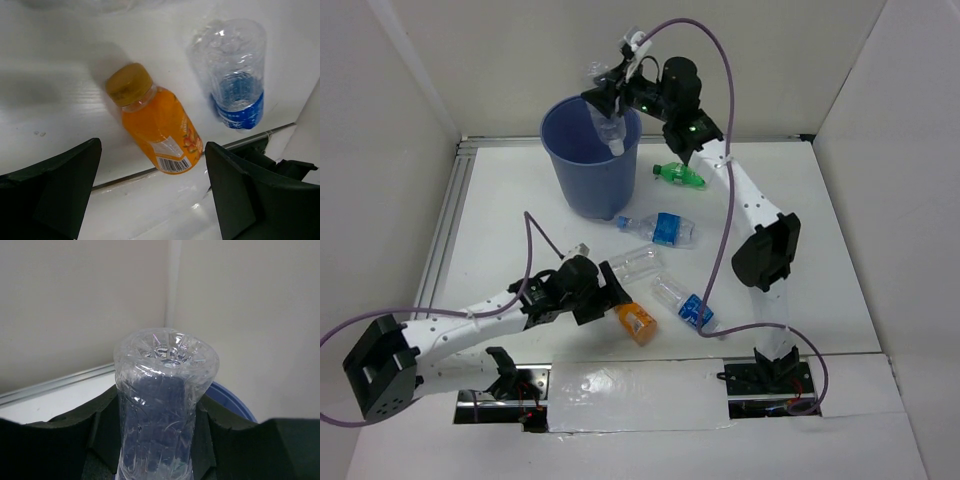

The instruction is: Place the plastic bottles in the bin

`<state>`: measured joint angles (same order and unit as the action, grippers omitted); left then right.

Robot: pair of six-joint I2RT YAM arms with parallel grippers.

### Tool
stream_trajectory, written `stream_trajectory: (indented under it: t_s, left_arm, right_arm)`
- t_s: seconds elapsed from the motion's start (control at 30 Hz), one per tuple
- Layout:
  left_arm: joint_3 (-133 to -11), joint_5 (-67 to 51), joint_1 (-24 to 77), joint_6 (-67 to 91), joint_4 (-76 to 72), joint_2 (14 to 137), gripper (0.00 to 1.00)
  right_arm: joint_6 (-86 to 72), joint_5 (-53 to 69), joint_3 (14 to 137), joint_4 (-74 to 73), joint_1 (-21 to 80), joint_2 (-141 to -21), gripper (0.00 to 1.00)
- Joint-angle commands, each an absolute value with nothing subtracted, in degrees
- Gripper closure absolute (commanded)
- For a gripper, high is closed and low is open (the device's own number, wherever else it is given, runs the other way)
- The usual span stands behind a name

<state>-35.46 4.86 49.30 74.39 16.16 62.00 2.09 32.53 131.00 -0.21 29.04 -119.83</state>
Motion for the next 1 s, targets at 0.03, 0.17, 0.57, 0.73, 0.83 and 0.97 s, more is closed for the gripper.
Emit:
stream_trajectory:
  t_s: [0.03,0.17,0.57,0.73,0.83,0.97]
  left_arm:
    - [-36.9,0.6,50.2,80.7,13.7,67.0,0.03]
    - [-38.1,0.1,50.7,81.2,11.3,70.6,0.03]
    - [-43.8,-4.8,50.7,81.7,4.3,86.1,0.03]
    - [-46.3,-7.5,51.8,79.3,7.1,89.8,0.55]
    - [-46.8,-6.9,53.2,76.4,7.6,86.1,0.82]
    - [-50.4,-5.5,53.7,66.4,7.9,77.5,1.00]
  right_arm:
    - [0.4,28.1,137.1,6.7,30.8,-124.7,0.95]
    - [-0.2,27.6,137.8,6.7,31.4,-126.7,0.87]
    - [1.8,30.5,131.9,-7.2,25.2,-118.2,0.00]
    - [4.8,34.5,110.3,-14.7,16.7,-105.8,0.00]
    - [6.1,36.8,97.3,-21.1,10.9,-97.6,0.22]
    - [14.0,40.6,84.0,-34.4,5.4,-89.2,0.70]
